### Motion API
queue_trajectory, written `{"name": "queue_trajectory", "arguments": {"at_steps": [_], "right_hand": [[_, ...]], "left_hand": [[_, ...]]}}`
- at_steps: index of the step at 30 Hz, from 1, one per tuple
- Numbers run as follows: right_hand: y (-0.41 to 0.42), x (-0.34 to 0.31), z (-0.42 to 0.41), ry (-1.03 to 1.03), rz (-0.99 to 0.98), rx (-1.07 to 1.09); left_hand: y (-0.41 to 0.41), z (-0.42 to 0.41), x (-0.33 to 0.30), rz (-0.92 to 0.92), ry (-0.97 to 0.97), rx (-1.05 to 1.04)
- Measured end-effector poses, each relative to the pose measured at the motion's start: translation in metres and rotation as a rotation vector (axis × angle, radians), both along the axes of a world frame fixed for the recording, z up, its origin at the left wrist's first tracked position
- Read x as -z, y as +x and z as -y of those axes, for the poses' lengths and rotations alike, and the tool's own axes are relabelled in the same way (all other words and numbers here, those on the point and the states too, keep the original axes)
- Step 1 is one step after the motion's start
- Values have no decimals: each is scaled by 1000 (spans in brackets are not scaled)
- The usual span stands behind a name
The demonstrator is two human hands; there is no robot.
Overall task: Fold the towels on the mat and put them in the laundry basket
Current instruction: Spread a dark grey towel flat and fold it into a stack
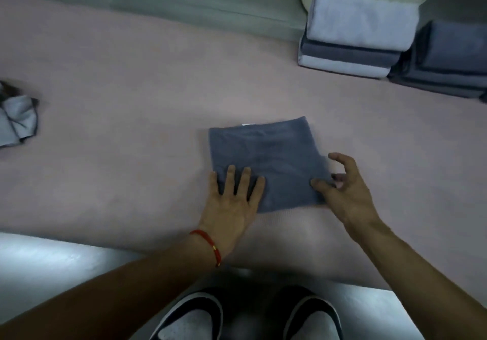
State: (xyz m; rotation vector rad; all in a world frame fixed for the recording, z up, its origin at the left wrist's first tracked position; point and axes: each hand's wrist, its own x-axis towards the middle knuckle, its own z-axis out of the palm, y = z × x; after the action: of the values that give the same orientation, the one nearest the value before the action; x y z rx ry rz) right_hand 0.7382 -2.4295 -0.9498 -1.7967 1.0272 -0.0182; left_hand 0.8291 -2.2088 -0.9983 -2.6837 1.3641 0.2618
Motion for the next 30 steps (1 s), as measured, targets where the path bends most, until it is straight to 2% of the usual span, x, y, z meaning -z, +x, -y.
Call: {"name": "queue_trajectory", "arguments": {"at_steps": [2, 4, 6, 8, 10, 11, 13, 15, 17, 20, 22, 24, 26, 29, 30], "right_hand": [[-8, -3, 4, -347, -83, -347], [-7, -7, 9, -598, -80, -689], [3, -1, 17, -784, -20, -1081], [18, 2, 24, -852, -7, -1302], [29, 6, 26, -814, 79, -1278], [31, 2, 28, -722, 80, -1233], [29, -11, 29, -520, -38, -1197], [26, -14, 29, -408, -127, -1216], [26, -15, 29, -327, -130, -1155], [33, -14, 38, -111, 32, -853], [38, -14, 41, -27, 93, -682], [44, -7, 40, -60, 55, -568], [51, 2, 37, -181, -58, -490], [56, 4, 22, -425, -123, -401], [56, 3, 15, -589, -149, -418]], "left_hand": [[4, -1, -4, -37, -17, 37], [11, -1, -9, -96, -49, 79], [25, -2, -15, -172, -53, 110], [42, -5, -24, -286, -74, 175], [56, -12, -39, -435, -128, 209], [62, -16, -47, -523, -120, 207], [70, -24, -60, -682, -57, 164], [78, -36, -65, -786, -119, 93], [88, -48, -60, -842, -303, -72], [96, -55, -48, -927, -621, -397], [93, -49, -41, -920, -748, -594], [90, -40, -32, -877, -786, -756], [91, -33, -25, -812, -761, -826], [93, -22, -17, -621, -665, -852], [93, -18, -16, -575, -653, -858]]}}
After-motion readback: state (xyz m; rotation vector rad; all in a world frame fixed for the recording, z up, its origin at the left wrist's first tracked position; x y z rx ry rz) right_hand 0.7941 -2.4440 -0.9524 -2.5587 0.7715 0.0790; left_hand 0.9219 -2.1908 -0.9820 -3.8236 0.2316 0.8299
